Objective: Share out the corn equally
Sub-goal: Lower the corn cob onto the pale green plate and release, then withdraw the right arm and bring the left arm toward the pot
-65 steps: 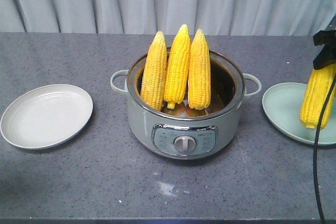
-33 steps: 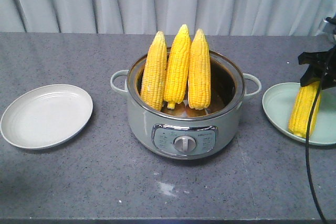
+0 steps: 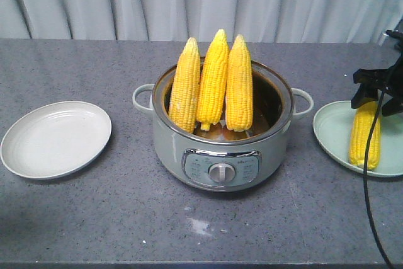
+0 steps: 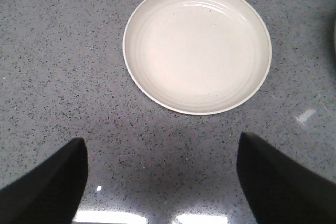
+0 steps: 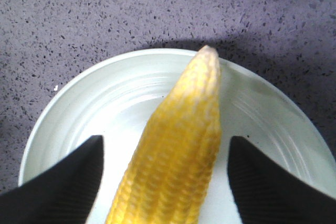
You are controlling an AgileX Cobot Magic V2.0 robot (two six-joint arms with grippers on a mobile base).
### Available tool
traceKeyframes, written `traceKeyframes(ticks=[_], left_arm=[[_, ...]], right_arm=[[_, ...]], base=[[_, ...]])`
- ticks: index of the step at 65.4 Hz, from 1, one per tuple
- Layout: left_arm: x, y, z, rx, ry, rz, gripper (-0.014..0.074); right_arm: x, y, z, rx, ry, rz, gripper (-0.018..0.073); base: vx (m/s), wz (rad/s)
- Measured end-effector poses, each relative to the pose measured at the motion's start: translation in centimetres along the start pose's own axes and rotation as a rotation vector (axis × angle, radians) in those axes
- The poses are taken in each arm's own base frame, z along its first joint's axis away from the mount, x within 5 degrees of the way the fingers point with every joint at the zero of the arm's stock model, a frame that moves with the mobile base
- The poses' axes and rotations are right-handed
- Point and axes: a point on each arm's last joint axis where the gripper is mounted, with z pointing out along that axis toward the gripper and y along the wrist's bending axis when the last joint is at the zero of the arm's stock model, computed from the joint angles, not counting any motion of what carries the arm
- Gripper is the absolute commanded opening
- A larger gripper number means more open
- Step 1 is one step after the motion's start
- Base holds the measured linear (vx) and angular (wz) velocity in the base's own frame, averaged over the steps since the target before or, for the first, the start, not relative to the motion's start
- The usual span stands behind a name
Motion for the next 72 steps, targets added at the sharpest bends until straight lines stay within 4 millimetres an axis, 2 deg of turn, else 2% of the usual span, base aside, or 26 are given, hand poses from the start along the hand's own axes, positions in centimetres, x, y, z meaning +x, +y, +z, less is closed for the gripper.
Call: traceKeyframes(ticks=[7, 20, 29, 41, 52, 62, 72], left_arm=[[0.0, 0.0, 0.0, 0.000, 0.000, 0.000, 0.0551], [0.0, 0.0, 0.0, 0.000, 0.000, 0.000, 0.0551], [0.0, 0.0, 0.0, 0.000, 0.000, 0.000, 0.0551], [0.0, 0.0, 0.0, 0.000, 0.000, 0.000, 0.0551], [0.0, 0.0, 0.0, 0.000, 0.000, 0.000, 0.0551], [0.0, 0.0, 0.0, 0.000, -0.001, 0.000, 0.0551], [0.0, 0.0, 0.0, 0.000, -0.002, 0.000, 0.0551]], right_arm=[[0.0, -0.1, 0.0, 0.006, 0.002, 0.001, 0.0639], [0.0, -0.1, -0.1, 0.014, 0.000, -0.004, 0.0629], [0.0, 0.5, -1.8, 0.013, -0.042, -0.034, 0.0612], [0.3, 2.3, -6.7, -0.004, -0.158, -0.091, 0.0597], [1.5, 4.1, -11.8, 0.007, -0.253, -0.152, 0.0594], [3.6, 6.0, -17.0, 0.017, -0.348, -0.202, 0.0594], [6.1, 7.6, -21.1, 0.028, -0.418, -0.255, 0.0594]], base=[[0.00, 0.00], [0.00, 0.00], [0.00, 0.00], [0.00, 0.00], [0.00, 0.00], [0.00, 0.00], [0.00, 0.00]])
